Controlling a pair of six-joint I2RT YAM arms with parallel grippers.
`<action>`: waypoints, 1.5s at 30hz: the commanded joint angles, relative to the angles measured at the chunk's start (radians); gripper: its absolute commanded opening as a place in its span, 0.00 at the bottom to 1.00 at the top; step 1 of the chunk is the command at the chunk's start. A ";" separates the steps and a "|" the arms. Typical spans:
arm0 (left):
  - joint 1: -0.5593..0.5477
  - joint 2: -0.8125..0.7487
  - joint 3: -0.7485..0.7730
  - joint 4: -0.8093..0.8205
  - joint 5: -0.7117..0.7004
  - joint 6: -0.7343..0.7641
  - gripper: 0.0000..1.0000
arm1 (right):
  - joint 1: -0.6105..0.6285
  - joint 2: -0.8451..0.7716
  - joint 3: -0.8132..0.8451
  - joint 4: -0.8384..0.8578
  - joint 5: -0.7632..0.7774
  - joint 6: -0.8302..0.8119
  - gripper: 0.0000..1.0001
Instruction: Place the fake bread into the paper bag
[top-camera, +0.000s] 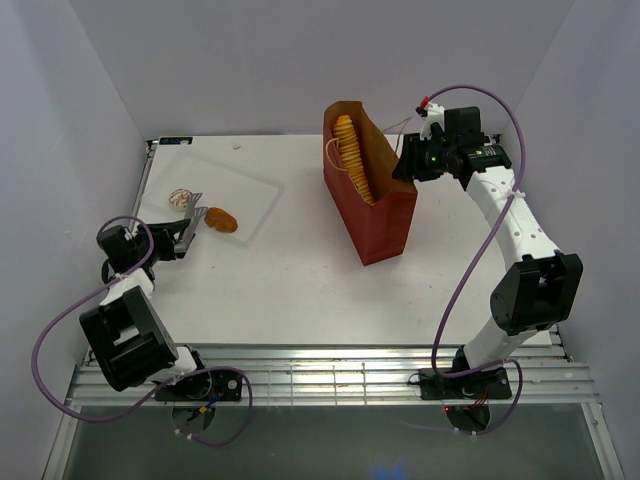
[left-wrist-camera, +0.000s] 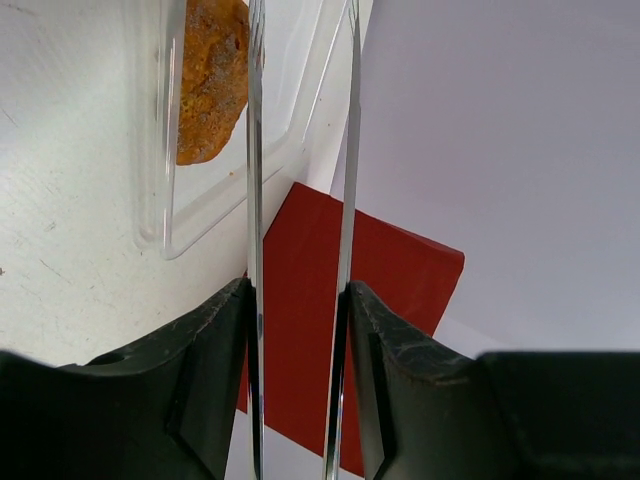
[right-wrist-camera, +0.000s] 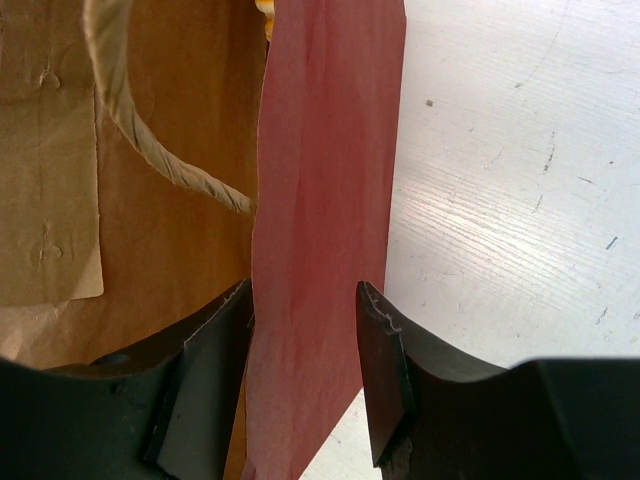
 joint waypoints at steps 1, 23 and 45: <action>0.008 0.003 0.000 0.055 0.007 -0.032 0.53 | 0.006 -0.016 0.003 0.026 -0.003 -0.013 0.51; 0.042 0.158 0.031 0.150 0.017 -0.081 0.54 | 0.004 0.023 0.046 0.015 -0.010 -0.013 0.51; 0.059 0.232 0.045 0.207 -0.011 -0.129 0.50 | 0.004 0.020 0.044 0.015 -0.004 -0.014 0.51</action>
